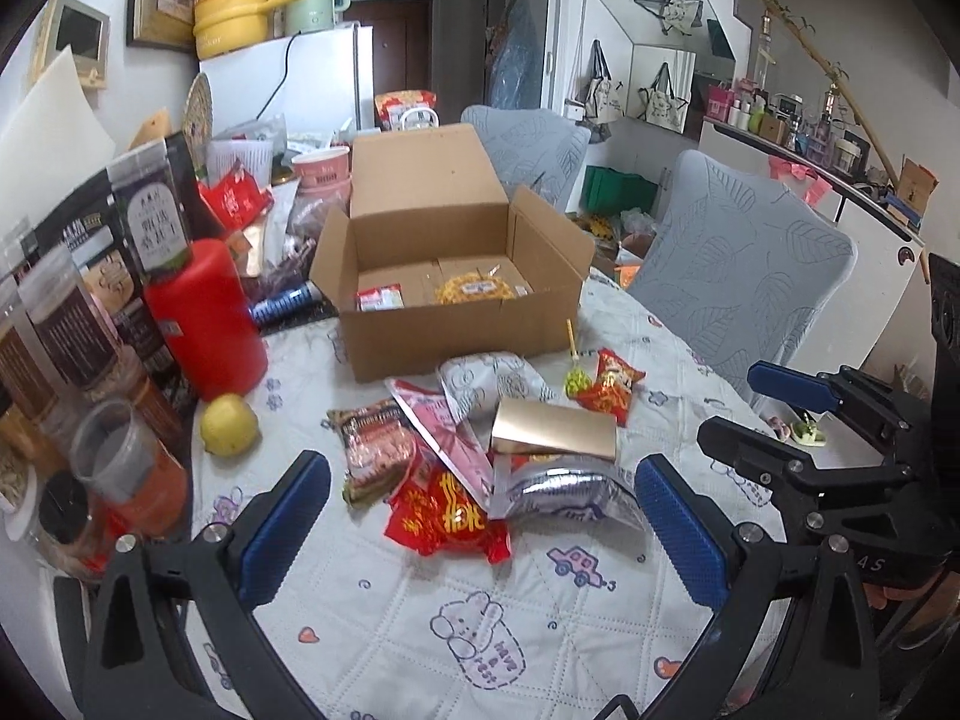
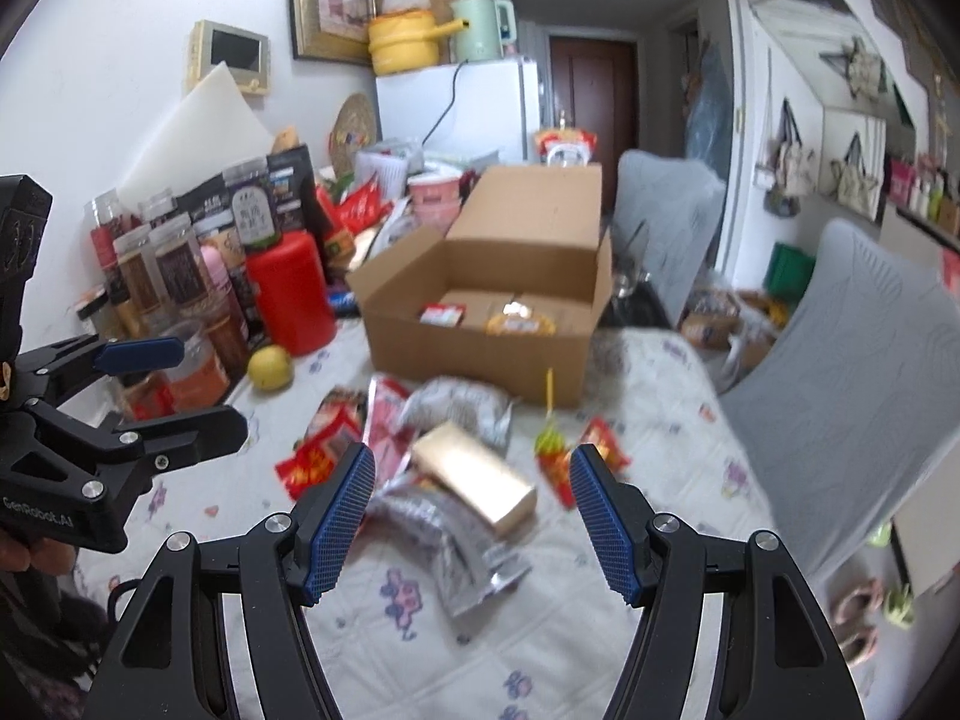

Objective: Organize snacks
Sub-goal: 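Withdraw both tools from the box back over the table snacks, then grasp the red snack bag with the left tool while the right tool grasps the silver chip bag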

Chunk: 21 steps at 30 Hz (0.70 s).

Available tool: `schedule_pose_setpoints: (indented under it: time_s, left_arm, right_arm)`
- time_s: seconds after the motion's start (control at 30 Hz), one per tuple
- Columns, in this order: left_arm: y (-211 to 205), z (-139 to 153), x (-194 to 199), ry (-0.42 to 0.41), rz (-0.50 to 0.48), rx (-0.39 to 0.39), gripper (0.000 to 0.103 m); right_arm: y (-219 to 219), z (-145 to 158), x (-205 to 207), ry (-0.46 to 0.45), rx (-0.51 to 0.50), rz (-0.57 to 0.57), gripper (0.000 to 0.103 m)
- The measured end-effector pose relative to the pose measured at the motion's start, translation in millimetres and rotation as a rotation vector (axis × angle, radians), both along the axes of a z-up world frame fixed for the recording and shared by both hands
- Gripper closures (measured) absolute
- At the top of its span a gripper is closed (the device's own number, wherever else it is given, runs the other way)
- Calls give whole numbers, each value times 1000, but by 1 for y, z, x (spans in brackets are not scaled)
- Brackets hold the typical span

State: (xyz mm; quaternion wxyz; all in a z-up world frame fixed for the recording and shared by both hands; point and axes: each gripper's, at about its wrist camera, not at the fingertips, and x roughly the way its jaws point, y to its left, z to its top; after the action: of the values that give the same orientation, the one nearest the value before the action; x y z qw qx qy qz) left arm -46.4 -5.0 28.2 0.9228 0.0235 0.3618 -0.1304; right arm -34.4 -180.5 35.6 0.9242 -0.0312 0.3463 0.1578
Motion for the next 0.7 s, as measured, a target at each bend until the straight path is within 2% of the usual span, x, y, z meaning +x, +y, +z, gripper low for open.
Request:
schedule_pose_setpoints:
  time_s: [0.17,0.43,0.7]
  left_arm:
    - [2,-23,3,66,0,-26,0]
    - [7,-52,8,119,11,-48,0]
    - [12,-80,23,180,17,-86,0]
  right_arm:
    - [-1,-20,0,51,14,11,35]
    - [0,-52,5,137,10,39,35]
    - [6,-70,20,172,-9,70,35]
